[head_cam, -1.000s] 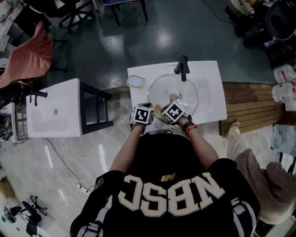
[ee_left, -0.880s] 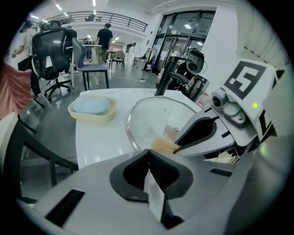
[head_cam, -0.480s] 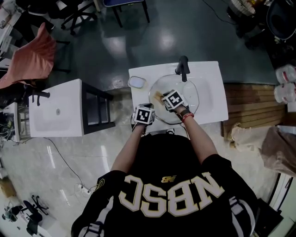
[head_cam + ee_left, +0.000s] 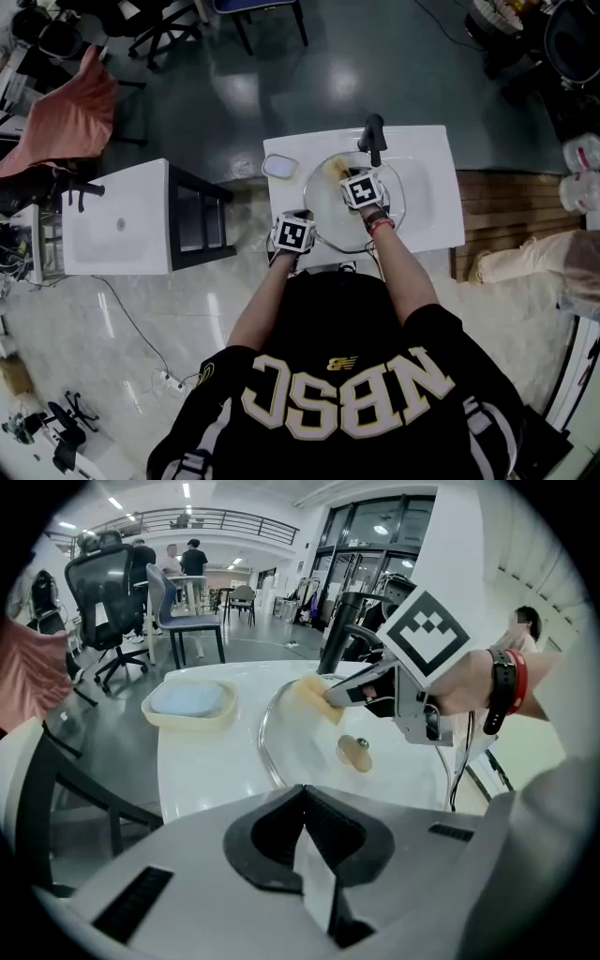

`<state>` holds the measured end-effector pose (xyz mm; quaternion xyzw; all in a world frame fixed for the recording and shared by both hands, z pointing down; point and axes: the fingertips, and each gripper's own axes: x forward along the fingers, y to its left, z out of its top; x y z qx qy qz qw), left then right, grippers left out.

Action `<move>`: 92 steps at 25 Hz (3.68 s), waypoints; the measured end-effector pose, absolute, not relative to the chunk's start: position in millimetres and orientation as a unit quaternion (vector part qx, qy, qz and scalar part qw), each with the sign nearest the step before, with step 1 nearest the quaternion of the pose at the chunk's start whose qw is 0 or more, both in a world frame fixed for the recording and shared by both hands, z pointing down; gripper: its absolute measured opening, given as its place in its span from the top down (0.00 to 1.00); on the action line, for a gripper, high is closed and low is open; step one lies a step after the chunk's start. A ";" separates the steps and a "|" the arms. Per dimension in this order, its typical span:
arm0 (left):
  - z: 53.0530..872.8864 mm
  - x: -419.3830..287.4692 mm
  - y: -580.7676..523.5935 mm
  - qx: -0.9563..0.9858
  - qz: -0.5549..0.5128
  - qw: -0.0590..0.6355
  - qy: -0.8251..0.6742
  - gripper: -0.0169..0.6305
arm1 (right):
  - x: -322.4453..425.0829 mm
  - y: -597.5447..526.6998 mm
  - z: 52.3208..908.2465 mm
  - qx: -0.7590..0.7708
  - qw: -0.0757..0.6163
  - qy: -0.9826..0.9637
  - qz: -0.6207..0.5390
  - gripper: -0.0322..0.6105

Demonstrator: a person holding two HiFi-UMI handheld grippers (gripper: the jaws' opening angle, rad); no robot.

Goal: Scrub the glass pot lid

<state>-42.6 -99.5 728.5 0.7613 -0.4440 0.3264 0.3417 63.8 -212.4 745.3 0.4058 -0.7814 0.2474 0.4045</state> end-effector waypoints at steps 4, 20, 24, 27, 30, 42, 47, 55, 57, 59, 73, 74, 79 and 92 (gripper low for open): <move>729.9 -43.5 -98.9 0.759 0.329 0.341 -0.446 0.95 | 93.5 -221.2 741.6 0.450 0.411 -0.762 0.220 0.85; 728.8 -40.0 -100.4 0.766 0.294 0.359 -0.445 0.95 | 197.9 -179.6 726.9 0.499 0.518 -0.679 0.143 0.85; 727.4 -40.4 -99.2 0.764 0.294 0.364 -0.445 0.95 | 205.0 -153.4 727.1 0.444 0.590 -0.662 0.126 0.85; 724.3 -40.8 -98.4 0.764 0.294 0.365 -0.444 0.95 | 202.1 -130.5 727.4 0.387 0.635 -0.655 0.131 0.86; 723.7 -41.1 -98.0 0.763 0.295 0.364 -0.444 0.95 | 192.5 -106.4 729.5 0.342 0.636 -0.671 0.170 0.86; 725.1 -39.2 -99.1 0.770 0.301 0.346 -0.444 0.95 | 98.7 -41.7 736.6 0.204 0.534 -0.768 0.288 0.86; 725.5 -38.7 -99.6 0.772 0.304 0.342 -0.442 0.95 | 52.3 -51.4 739.3 0.211 0.509 -0.793 0.260 0.86; 729.0 -39.6 -98.6 0.768 0.316 0.340 -0.441 0.95 | 18.4 -104.4 751.0 0.275 0.482 -0.810 0.189 0.86; 730.0 -40.6 -96.1 0.766 0.324 0.338 -0.441 0.95 | 16.8 -122.4 750.6 0.299 0.476 -0.808 0.179 0.86; 729.2 -40.7 -96.6 0.766 0.328 0.334 -0.440 0.95 | 18.4 -143.4 750.2 0.324 0.470 -0.804 0.170 0.86; 728.9 -41.8 -96.9 0.768 0.327 0.337 -0.437 0.95 | 123.4 -211.2 739.6 0.461 0.468 -0.740 0.144 0.86; 729.2 -42.4 -96.9 0.767 0.327 0.336 -0.437 0.95 | 131.8 -210.0 739.1 0.467 0.472 -0.734 0.140 0.86; 729.5 -42.7 -96.0 0.764 0.324 0.345 -0.438 0.95 | 170.8 -185.6 734.8 0.478 0.511 -0.698 0.151 0.86; 725.3 -45.1 -97.4 0.765 0.315 0.345 -0.443 0.95 | 127.9 -71.9 739.5 0.337 0.582 -0.721 0.165 0.87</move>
